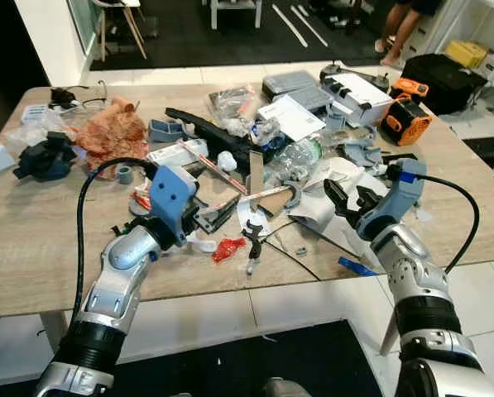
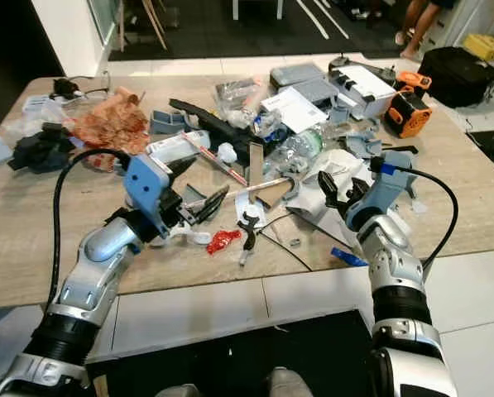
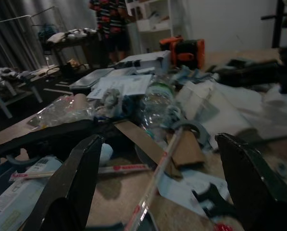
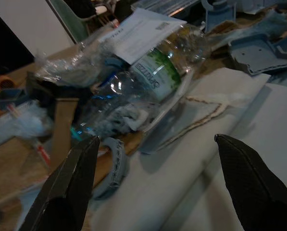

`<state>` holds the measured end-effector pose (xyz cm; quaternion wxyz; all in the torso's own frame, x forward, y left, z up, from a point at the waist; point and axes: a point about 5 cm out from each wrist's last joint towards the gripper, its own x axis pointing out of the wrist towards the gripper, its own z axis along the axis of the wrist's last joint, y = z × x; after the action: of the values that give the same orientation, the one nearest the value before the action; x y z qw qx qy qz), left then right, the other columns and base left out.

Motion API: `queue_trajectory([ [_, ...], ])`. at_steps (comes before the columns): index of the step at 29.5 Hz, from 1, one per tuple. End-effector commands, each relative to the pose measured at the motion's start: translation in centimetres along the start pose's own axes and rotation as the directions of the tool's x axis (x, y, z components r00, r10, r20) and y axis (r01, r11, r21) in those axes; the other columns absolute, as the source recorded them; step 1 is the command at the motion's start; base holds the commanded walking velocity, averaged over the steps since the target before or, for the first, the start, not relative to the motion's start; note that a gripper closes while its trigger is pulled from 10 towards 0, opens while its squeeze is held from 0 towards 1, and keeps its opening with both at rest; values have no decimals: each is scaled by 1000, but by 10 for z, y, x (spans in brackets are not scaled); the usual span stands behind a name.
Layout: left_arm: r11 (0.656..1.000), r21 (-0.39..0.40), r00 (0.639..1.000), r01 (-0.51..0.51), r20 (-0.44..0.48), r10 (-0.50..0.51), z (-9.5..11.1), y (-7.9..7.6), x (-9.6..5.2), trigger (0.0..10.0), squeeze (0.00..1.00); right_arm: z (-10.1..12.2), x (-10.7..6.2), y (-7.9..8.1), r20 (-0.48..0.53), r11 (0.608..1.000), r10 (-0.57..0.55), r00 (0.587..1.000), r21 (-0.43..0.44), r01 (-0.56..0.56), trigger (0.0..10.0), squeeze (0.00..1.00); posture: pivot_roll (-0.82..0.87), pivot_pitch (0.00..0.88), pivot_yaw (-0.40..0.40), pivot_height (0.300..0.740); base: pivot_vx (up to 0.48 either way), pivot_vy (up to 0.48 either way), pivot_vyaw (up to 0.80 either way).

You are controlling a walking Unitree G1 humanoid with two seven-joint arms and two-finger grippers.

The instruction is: Picking trash to rubbish bin

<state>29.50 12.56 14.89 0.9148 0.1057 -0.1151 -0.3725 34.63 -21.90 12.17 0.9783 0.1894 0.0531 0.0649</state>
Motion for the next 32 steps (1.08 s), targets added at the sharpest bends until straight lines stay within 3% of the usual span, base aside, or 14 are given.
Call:
queue_trajectory([
  [1,998,21,998,53,-47,-51,-4,-3,-4,10000,0,-3,1,-5,-35,999,-34,999,20,35,10000,0,-66,0,-27,740,0,0,0],
  [8,998,21,997,58,-61,-57,-4,-2,-5,10000,0,-7,1,-12,-95,997,-81,992,0,81,10000,0,-65,0,-25,740,0,0,0],
  [15,1000,-10,999,11,-38,-11,3,10,-4,10000,0,-8,4,-18,-156,991,-127,980,-69,117,10000,0,-62,0,-14,740,0,0,0],
  [19,998,-33,999,-52,-13,52,11,28,-7,10000,0,-8,9,-20,-179,988,-135,975,-99,118,10000,0,-61,0,-9,740,0,0,0],
  [23,997,-21,997,-70,-14,70,14,36,-10,10000,0,-8,11,-18,-181,989,-115,977,-113,96,10000,0,-56,0,-10,740,0,0,0],
  [27,998,24,998,-63,-28,64,20,47,-15,10000,0,-4,14,-13,-167,994,-78,983,-94,63,10000,0,-53,0,4,740,0,0,0],
  [32,998,46,999,40,-9,-40,36,50,-17,10000,0,-3,18,-11,-169,992,-87,982,-102,71,10000,0,-48,0,16,740,0,0,0],
])
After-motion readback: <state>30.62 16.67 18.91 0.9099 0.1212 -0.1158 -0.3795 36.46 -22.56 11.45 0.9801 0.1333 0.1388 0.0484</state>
